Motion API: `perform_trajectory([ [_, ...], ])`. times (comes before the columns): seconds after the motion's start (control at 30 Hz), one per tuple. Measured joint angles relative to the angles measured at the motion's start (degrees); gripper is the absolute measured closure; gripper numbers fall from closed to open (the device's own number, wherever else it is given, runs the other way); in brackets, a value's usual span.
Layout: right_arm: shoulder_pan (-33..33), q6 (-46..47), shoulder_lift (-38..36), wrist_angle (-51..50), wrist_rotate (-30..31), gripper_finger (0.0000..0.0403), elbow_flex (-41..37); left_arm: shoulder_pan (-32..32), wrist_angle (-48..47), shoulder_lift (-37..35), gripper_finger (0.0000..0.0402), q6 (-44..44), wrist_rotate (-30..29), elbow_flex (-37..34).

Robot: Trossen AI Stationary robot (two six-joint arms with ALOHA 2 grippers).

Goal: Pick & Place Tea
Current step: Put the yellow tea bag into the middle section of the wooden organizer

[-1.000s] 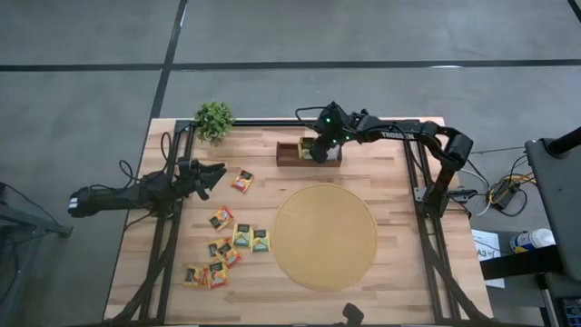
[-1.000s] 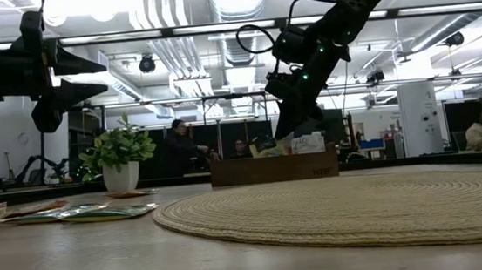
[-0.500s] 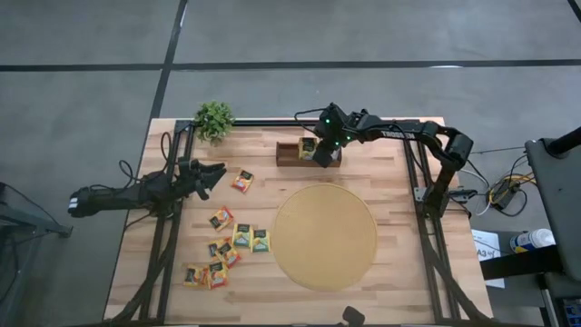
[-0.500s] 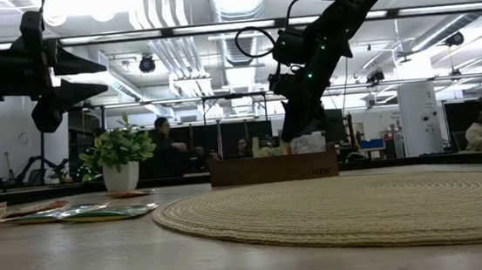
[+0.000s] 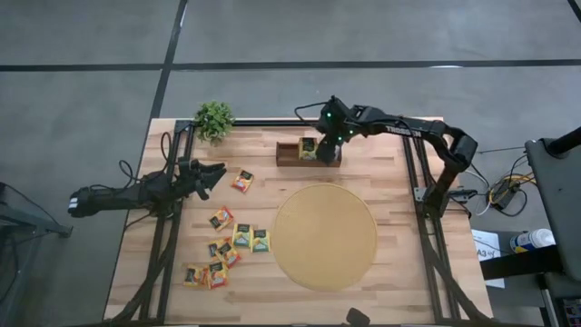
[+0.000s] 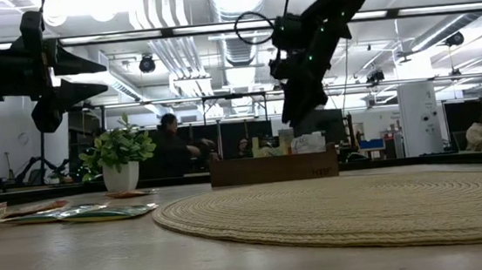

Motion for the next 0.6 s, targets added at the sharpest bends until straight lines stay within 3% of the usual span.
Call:
perform_trajectory([
  [0.27, 0.86, 2.03, -6.61, -0.24, -0.28, 0.0181, 2.51, -0.01, 0.0, -0.02, 0.0228, -0.01, 0.0, 0.0],
  [0.6, 3.21, 7.07, -21.17, -0.21, -0.42, 0.0181, -0.28, 0.0, 0.0, -0.01, 0.0228, -0.02, 0.0, 0.0],
])
